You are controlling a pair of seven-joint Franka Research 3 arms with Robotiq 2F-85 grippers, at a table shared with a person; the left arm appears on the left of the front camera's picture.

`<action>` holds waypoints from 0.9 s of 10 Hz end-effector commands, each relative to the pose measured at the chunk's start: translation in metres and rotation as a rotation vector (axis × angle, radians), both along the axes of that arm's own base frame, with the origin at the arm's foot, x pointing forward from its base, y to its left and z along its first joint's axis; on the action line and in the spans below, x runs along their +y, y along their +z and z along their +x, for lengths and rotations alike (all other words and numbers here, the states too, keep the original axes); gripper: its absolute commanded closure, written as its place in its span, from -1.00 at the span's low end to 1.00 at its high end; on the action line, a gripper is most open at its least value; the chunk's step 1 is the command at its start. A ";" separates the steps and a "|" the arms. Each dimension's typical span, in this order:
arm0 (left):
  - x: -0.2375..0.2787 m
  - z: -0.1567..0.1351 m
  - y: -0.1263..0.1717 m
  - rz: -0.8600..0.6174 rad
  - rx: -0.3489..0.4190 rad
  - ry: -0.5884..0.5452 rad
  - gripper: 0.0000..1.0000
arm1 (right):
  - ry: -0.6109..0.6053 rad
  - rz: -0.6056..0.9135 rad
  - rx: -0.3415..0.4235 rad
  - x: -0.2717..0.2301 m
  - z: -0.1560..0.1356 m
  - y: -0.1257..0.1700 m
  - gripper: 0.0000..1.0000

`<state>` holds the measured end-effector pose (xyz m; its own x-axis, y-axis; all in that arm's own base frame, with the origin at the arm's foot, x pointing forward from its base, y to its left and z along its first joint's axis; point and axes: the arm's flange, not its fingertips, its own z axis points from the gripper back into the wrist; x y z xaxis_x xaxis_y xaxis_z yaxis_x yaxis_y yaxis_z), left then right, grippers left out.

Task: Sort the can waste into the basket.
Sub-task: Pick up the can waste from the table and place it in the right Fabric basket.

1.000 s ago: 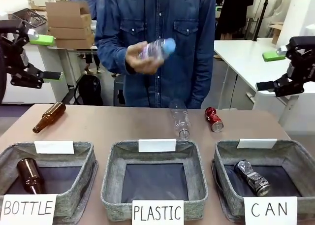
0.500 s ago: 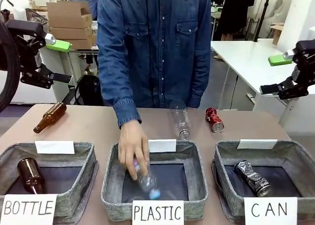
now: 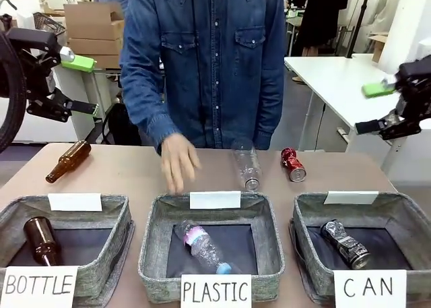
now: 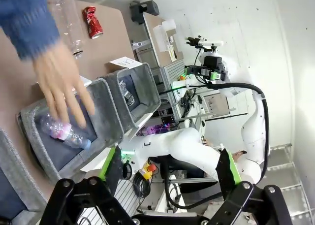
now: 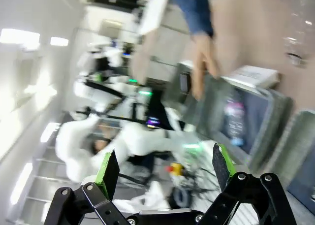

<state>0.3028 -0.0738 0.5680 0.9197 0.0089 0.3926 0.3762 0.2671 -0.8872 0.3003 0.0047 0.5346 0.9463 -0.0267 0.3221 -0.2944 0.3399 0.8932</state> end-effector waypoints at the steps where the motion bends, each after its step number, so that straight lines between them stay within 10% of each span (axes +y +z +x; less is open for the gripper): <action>1: 0.004 0.001 0.000 0.006 -0.017 -0.018 -1.00 | 0.074 -0.506 -0.043 0.060 0.027 -0.004 -1.00; 4: 0.004 0.001 0.000 0.006 -0.017 -0.018 -1.00 | -0.252 -1.120 -0.026 0.082 0.105 -0.051 -1.00; 6: 0.004 0.001 0.000 0.006 -0.017 -0.018 -1.00 | -0.336 -0.899 -0.059 0.072 0.081 -0.039 -1.00; 7: 0.004 0.001 0.000 0.006 -0.017 -0.018 -1.00 | -0.093 -0.805 -0.165 0.090 0.094 -0.051 -1.00; 9: 0.004 0.001 0.000 0.006 -0.017 -0.018 -1.00 | -0.192 -0.885 -0.166 0.075 0.100 -0.050 -1.00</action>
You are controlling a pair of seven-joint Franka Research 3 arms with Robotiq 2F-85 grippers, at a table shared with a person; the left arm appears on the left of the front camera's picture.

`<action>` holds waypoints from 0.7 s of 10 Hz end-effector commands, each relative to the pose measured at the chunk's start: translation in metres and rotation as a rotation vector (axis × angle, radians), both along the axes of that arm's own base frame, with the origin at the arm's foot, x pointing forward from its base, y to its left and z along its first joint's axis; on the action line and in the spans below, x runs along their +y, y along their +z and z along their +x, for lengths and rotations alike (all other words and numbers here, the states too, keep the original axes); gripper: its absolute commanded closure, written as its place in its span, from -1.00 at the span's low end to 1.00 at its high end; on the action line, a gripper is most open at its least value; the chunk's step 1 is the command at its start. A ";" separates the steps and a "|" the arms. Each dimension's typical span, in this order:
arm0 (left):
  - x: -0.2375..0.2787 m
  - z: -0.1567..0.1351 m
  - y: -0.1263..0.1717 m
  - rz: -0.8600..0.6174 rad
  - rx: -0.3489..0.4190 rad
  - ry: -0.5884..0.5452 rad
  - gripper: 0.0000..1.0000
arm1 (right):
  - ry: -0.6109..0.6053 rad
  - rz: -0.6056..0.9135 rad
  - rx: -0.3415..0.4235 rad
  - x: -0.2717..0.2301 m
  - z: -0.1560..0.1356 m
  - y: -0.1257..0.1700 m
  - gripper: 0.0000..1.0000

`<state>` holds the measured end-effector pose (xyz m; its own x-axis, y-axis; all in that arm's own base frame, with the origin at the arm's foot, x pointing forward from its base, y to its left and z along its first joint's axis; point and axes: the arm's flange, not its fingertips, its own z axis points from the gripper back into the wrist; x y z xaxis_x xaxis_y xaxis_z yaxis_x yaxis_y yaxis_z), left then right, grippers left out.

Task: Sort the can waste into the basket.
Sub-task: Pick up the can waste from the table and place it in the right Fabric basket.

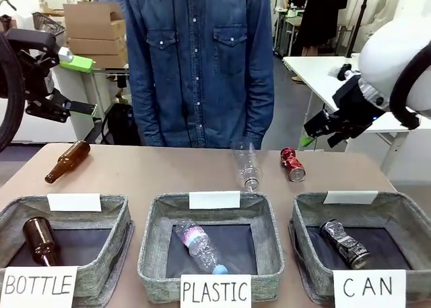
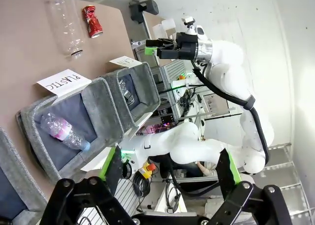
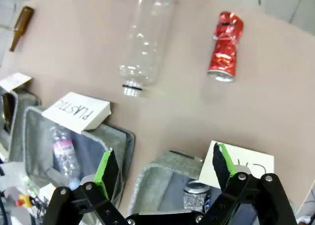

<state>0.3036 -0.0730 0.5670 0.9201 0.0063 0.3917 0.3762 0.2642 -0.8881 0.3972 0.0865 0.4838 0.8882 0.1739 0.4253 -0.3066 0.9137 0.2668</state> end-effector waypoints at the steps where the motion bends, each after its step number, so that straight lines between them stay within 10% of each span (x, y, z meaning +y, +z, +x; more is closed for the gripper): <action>1: 0.000 0.000 0.000 0.000 0.000 0.000 -1.00 | -0.103 -0.088 0.038 -0.003 0.036 -0.014 -1.00; 2: 0.019 -0.007 0.004 0.215 0.057 0.039 -1.00 | -0.111 -0.078 0.074 -0.003 0.074 -0.028 -1.00; 5: 0.057 -0.030 -0.056 0.253 0.273 -0.012 -1.00 | -0.179 -0.127 0.095 -0.002 0.156 -0.067 -1.00; 7: 0.047 -0.019 -0.045 0.265 0.206 -0.006 -1.00 | -0.236 -0.145 0.147 -0.001 0.211 -0.108 -1.00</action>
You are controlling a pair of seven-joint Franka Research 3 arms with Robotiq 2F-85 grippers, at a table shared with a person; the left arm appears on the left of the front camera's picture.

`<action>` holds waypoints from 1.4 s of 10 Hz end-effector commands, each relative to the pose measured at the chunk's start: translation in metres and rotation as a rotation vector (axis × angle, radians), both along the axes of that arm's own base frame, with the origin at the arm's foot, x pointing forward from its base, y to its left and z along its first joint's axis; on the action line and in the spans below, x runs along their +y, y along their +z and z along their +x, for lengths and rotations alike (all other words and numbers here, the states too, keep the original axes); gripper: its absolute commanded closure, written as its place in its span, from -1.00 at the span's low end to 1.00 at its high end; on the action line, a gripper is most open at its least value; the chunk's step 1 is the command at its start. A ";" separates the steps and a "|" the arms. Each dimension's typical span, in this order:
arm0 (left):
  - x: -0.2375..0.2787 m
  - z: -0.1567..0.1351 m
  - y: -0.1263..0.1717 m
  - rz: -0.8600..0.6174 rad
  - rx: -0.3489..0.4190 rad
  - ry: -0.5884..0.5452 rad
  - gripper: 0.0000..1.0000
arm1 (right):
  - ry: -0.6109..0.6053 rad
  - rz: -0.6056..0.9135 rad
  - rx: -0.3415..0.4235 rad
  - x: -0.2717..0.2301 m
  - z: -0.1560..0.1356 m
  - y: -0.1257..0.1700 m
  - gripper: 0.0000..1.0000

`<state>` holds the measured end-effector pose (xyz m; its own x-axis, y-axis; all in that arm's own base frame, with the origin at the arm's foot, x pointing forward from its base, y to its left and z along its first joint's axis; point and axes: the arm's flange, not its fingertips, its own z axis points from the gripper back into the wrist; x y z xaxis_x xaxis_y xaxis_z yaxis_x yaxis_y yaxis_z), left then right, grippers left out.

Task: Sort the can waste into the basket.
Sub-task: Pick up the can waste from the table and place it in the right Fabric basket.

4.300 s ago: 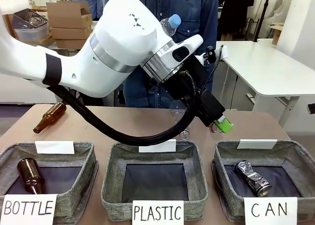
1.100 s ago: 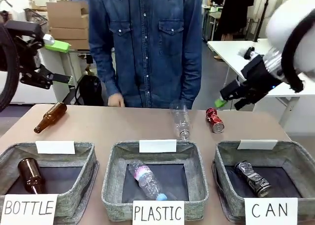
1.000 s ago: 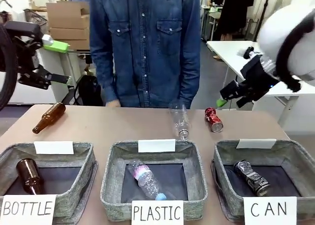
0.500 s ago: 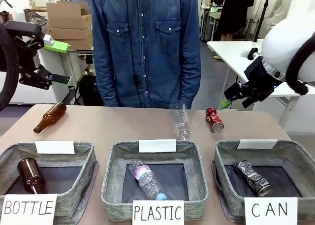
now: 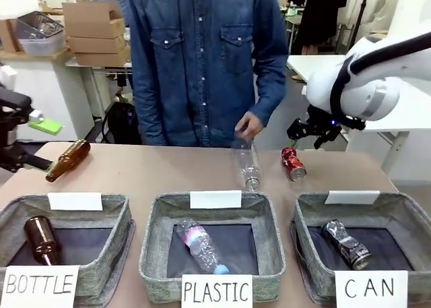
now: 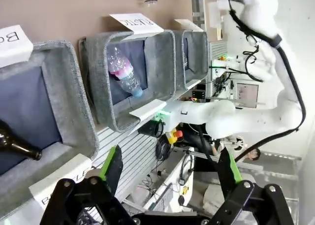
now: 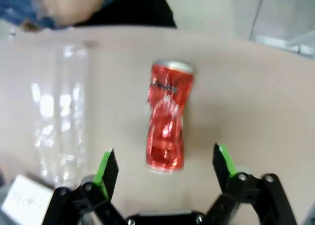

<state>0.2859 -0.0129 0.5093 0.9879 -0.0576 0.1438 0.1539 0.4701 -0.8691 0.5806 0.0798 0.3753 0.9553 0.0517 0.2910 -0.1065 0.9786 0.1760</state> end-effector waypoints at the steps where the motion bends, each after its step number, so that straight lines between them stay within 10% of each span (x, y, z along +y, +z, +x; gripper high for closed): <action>1: -0.013 -0.001 0.012 0.031 -0.043 -0.014 -1.00 | -0.042 0.011 0.031 0.008 0.046 -0.017 -1.00; 3: -0.013 -0.001 0.012 0.031 -0.043 -0.014 -1.00 | -0.039 0.032 0.104 0.006 0.056 -0.034 -1.00; 4: -0.013 -0.001 0.012 0.031 -0.043 -0.014 -1.00 | 0.104 0.251 0.226 -0.020 0.023 -0.003 -1.00; 6: -0.013 -0.001 0.012 0.031 -0.043 -0.014 -1.00 | 0.135 0.406 0.140 -0.130 -0.085 0.093 -1.00; 8: -0.013 -0.001 0.012 0.031 -0.043 -0.014 -1.00 | 0.091 0.453 0.184 -0.171 -0.144 0.119 -1.00; 14: -0.013 -0.001 0.012 0.031 -0.043 -0.014 -1.00 | 0.128 0.509 0.203 -0.190 -0.174 0.121 -1.00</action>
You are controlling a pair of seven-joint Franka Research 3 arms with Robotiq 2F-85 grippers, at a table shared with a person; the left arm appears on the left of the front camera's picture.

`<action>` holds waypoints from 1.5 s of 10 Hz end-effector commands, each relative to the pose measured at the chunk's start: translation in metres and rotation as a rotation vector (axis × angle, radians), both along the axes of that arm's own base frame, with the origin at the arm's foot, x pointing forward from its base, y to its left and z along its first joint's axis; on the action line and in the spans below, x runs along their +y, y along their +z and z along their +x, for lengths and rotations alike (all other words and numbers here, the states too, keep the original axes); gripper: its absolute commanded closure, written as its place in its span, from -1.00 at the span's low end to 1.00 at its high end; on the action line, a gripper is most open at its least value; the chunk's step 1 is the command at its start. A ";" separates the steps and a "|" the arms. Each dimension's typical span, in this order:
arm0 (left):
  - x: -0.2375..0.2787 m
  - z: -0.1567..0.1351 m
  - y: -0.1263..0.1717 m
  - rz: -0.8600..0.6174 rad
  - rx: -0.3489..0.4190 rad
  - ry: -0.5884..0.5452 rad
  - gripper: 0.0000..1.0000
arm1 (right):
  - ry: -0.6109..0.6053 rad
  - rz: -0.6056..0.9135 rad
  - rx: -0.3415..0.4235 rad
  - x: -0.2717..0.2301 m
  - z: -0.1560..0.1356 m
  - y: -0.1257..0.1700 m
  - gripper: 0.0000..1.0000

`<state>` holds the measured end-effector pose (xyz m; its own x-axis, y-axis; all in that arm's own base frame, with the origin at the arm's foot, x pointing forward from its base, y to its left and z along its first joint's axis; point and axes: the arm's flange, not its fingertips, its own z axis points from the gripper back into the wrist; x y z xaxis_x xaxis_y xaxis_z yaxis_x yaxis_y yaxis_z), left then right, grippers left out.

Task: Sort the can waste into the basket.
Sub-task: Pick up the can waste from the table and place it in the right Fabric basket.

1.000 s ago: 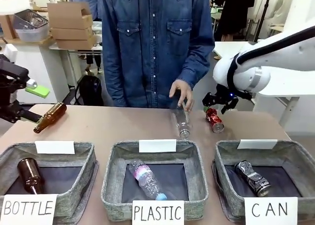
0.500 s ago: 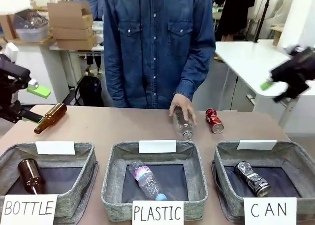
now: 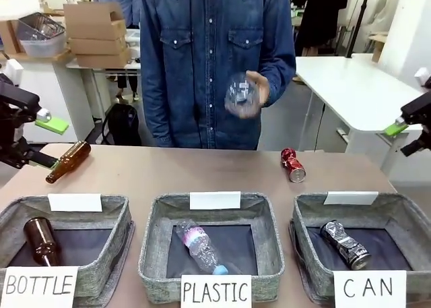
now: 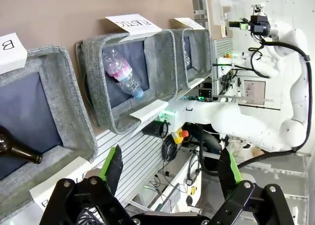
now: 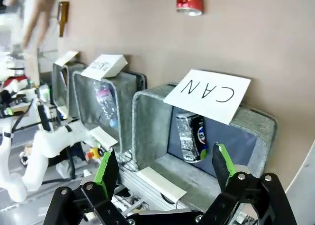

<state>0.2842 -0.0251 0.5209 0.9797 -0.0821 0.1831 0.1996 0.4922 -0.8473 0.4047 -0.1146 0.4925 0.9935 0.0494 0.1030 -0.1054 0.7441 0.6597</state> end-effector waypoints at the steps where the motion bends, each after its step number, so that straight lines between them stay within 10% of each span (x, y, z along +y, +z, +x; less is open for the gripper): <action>1: -0.001 0.001 0.001 0.001 -0.001 0.006 -1.00 | 0.040 -0.010 -0.027 0.017 0.012 0.004 -1.00; 6: -0.001 0.001 0.001 0.001 -0.001 0.006 -1.00 | 0.185 -0.087 -0.024 0.113 0.087 -0.035 -1.00; 12: -0.001 0.001 0.001 0.001 -0.001 0.006 -1.00 | -0.056 0.089 -0.161 -0.003 0.023 -0.010 -1.00; 15: -0.001 0.001 0.001 0.001 -0.001 0.006 -1.00 | -0.004 0.036 -0.150 0.032 0.046 -0.015 -1.00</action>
